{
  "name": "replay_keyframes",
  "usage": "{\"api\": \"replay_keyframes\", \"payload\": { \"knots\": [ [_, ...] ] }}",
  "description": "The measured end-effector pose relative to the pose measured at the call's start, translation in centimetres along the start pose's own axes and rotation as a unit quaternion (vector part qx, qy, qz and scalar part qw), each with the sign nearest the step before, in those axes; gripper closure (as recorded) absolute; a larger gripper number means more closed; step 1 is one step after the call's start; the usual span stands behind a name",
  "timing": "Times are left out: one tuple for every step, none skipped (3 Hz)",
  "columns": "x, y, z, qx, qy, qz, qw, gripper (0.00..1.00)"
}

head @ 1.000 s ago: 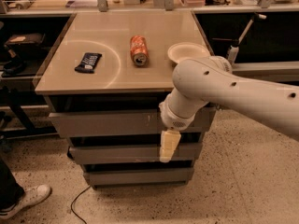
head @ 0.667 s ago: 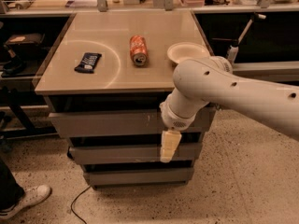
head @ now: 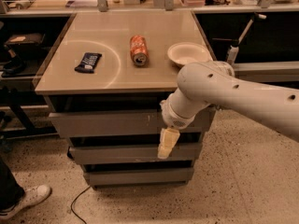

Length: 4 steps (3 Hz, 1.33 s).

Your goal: Open top drawer

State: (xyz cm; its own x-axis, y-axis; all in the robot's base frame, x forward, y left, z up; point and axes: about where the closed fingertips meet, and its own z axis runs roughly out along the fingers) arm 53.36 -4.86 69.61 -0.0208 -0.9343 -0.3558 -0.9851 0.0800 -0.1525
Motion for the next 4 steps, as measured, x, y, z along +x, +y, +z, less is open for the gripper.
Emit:
{"api": "replay_keyframes", "payload": {
  "knots": [
    [0.1, -1.9, 0.6, 0.017, -0.001, 0.007, 0.9998, 0.00],
    [0.3, -2.7, 2.1, 0.018, 0.000, 0.009, 0.9998, 0.00],
    [0.3, -2.7, 4.6, 0.006, 0.003, 0.007, 1.0000, 0.00],
    [0.5, -2.2, 6.7, -0.012, 0.013, -0.003, 0.9998, 0.00]
  ]
}}
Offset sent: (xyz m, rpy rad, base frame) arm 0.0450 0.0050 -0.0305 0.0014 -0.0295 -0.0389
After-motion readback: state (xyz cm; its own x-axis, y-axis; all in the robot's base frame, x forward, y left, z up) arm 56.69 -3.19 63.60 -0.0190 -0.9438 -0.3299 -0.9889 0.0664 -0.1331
